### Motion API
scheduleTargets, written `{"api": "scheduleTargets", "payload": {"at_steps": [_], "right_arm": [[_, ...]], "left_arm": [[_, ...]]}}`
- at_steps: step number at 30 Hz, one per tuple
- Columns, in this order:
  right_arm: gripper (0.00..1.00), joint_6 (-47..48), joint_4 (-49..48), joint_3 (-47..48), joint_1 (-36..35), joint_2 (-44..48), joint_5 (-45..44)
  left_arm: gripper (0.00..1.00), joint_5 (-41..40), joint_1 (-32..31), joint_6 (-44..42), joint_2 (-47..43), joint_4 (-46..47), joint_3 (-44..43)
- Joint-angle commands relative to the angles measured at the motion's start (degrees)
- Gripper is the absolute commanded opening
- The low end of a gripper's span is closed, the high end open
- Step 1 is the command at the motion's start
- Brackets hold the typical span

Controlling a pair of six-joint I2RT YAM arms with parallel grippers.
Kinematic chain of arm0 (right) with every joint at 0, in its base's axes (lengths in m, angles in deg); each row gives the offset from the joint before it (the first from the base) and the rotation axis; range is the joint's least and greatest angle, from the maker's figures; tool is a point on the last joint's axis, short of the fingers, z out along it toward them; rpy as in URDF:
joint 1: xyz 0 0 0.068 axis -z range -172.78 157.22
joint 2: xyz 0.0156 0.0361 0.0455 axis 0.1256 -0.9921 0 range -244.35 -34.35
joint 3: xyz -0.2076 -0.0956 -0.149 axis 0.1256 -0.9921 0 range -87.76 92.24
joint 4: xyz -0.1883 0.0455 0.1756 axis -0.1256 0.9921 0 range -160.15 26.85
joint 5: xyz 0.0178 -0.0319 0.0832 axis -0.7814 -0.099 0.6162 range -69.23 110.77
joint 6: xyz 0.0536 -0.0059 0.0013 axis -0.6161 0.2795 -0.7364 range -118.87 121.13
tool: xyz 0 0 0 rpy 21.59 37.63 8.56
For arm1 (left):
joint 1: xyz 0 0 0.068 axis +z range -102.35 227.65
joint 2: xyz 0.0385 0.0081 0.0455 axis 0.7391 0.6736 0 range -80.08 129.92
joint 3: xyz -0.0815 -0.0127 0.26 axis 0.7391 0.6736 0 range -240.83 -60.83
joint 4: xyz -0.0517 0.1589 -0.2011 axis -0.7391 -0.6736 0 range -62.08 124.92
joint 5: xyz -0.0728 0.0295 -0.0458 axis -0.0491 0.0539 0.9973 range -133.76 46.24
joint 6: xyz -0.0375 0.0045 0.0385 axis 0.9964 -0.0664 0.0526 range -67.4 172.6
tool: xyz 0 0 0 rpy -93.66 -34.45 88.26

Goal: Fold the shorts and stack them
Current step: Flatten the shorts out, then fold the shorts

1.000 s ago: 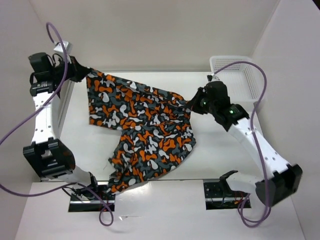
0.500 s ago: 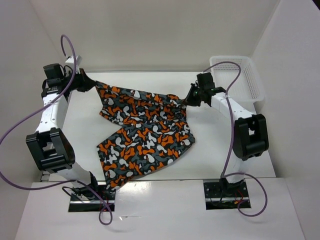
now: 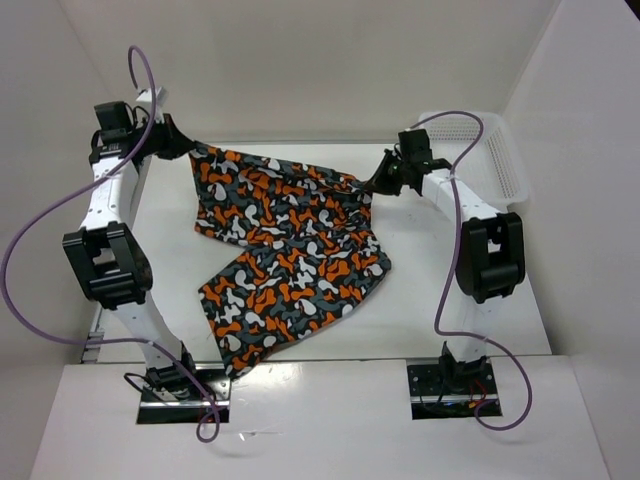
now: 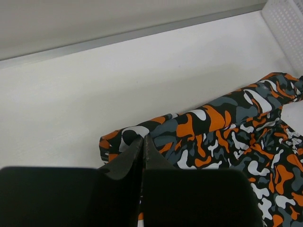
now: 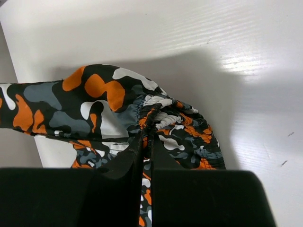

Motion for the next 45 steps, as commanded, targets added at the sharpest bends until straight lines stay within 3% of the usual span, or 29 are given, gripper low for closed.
{"api": "scheduleTargets", "payload": {"at_steps": [1,7,16,25,36,45], "right_arm": [[0.00,-0.48,-2.95,3.94,0.30,-1.17,-0.48],[0.00,0.13,-3.56,1.13,0.30,0.57,2.24],[0.00,0.66,-1.80,-8.44,0.30,9.80,2.77],[0.00,2.33,2.06,-20.04,0.30,21.05,4.36],[0.00,1.29,11.02,-30.41,0.30,37.93,7.34],[0.00,-4.87,18.32,-38.60,0.30,49.36,8.22]], "left_arm": [[0.00,0.26,-0.39,-1.48,1.08,-1.41,-7.19],[0.00,0.26,-1.96,-1.48,-5.50,-3.79,-3.27],[0.00,3.50,-1.97,-1.48,-31.42,-4.59,27.90],[0.00,2.37,-1.97,-1.48,-57.60,-7.39,45.43],[0.00,2.80,-3.20,-1.48,-78.09,-22.50,54.84],[0.00,2.28,-3.73,-1.48,-92.41,-48.32,59.93]]}}
